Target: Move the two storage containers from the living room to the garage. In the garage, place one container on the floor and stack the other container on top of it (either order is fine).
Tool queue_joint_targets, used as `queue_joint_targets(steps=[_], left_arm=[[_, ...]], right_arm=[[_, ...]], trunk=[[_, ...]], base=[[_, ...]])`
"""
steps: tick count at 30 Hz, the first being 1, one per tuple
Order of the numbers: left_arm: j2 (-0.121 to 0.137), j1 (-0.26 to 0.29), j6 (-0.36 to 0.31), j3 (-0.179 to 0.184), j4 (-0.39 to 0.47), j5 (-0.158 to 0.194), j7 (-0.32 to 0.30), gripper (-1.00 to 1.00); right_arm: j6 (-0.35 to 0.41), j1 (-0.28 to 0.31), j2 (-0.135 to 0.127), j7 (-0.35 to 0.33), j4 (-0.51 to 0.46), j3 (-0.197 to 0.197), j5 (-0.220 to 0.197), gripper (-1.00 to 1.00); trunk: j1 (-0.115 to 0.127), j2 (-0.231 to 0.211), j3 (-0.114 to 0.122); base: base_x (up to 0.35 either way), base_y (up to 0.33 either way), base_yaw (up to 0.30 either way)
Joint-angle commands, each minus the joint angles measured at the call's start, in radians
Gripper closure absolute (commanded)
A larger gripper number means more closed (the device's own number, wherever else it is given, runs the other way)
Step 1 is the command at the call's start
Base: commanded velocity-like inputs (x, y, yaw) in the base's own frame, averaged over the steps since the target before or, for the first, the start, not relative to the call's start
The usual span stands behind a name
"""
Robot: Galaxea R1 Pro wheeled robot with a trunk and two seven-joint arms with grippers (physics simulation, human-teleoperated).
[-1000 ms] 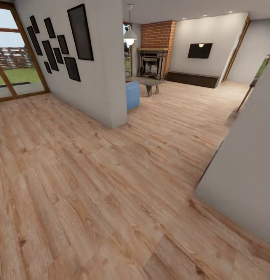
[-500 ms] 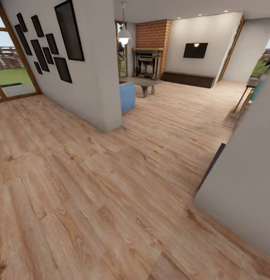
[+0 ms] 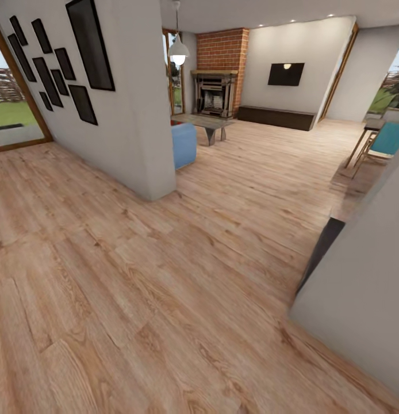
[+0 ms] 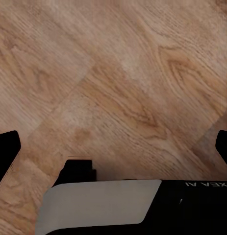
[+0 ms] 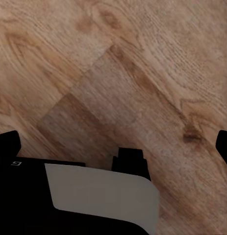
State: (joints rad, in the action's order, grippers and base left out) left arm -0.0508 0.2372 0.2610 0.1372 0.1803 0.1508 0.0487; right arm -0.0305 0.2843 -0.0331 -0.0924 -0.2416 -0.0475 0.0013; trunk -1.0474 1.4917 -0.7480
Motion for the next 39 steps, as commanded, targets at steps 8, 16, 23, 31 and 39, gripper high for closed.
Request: queue_joint_targets(steps=[8,16,23,31,39], left_arm=[[0.0,0.001,0.003,0.009,-0.001,0.009,0.005,-1.0],[0.0,0.001,0.003,0.009,-0.001,0.009,0.005,-1.0],[0.0,0.001,0.003,0.009,-0.001,0.009,0.005,-1.0],[0.0,0.001,0.005,0.009,-0.001,0.009,0.005,-1.0],[0.0,0.001,0.006,0.009,-0.001,0.009,0.005,-1.0]], right_arm=[[-0.003,0.0,-0.002,-0.001,0.001,-0.005,0.0,-1.0],[-0.003,0.0,-0.002,-0.001,0.001,-0.005,0.0,-1.0],[-0.003,0.0,-0.002,-0.001,0.001,-0.005,-0.001,-1.0],[-0.003,0.0,0.0,-0.001,0.001,-0.005,-0.001,-1.0],[-0.003,0.0,0.002,-0.001,0.001,-0.005,-0.003,-1.0]], trunk=[[-0.001,0.0,-0.001],[-0.001,0.0,-0.001],[-0.001,0.0,-0.001],[-0.001,0.0,-0.001],[-0.001,0.0,-0.001]], base=[[0.344,0.0,-0.011],[0.344,0.0,-0.151],[0.344,0.0,-0.034],[0.344,0.0,-0.003],[0.344,0.0,0.0]])
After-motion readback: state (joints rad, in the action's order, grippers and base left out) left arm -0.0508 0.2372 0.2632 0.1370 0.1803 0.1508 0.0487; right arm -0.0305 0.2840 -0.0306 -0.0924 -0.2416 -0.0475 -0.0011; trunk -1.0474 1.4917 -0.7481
